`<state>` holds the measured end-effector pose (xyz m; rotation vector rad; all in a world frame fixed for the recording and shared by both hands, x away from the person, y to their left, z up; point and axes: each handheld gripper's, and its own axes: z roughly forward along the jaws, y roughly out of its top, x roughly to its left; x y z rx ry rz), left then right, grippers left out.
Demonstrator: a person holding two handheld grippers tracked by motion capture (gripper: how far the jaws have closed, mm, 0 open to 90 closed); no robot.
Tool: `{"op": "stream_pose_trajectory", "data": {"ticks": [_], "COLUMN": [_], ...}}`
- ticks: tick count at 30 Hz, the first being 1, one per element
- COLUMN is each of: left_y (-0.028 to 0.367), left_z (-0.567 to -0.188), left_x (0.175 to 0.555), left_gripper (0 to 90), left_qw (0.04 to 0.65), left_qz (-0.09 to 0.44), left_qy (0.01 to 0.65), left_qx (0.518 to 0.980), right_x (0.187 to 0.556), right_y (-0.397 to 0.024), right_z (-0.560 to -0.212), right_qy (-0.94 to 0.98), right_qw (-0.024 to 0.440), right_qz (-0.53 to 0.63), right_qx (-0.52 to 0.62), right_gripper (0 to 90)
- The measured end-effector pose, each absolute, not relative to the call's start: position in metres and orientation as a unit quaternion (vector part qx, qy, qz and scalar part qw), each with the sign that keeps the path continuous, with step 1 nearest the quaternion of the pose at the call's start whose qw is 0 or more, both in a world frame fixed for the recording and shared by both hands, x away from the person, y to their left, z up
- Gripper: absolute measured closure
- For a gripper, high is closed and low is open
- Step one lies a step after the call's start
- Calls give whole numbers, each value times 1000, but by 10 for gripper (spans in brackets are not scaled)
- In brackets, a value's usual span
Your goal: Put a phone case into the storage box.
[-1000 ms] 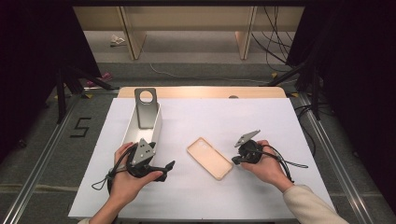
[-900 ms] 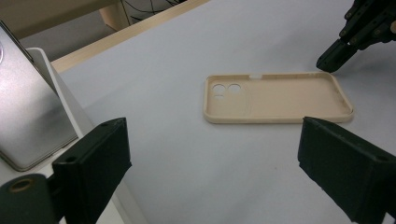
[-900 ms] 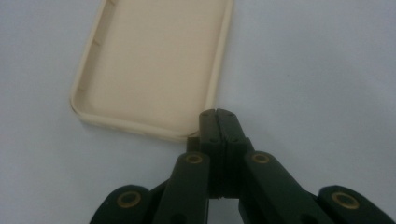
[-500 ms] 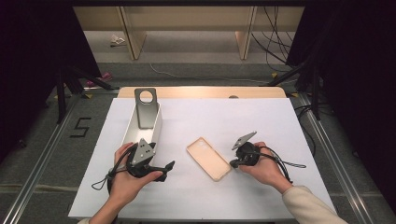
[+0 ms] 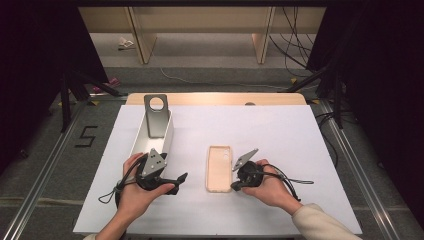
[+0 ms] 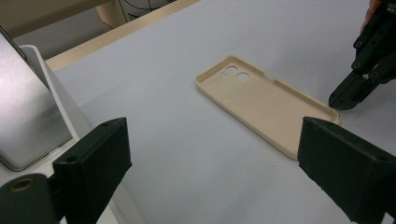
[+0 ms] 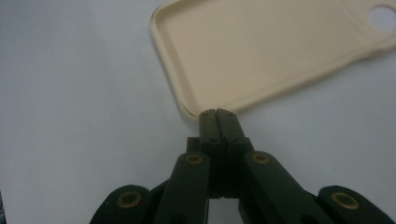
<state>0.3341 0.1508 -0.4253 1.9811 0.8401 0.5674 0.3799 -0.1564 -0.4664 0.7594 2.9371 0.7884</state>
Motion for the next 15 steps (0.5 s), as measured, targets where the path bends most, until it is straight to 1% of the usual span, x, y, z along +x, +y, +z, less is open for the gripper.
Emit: {"op": "stream_pose_trajectory", "data": {"ticks": [4,15], "left_y": [152,149], "left_z": [-425,-427], "left_x": [334,333], "left_gripper": [88,90], "left_qw": [442,440], "left_qz": [228,225], "left_qy": [339,334], "left_qx": [799,803], "right_x": [378,380], "right_y": [-151,-156], "right_z": [-466,-465], "right_qy": [939,940], "right_qw": [3,12], "right_qz": [250,248], "right_qx": [236,235], "right_gripper": [900,900]}}
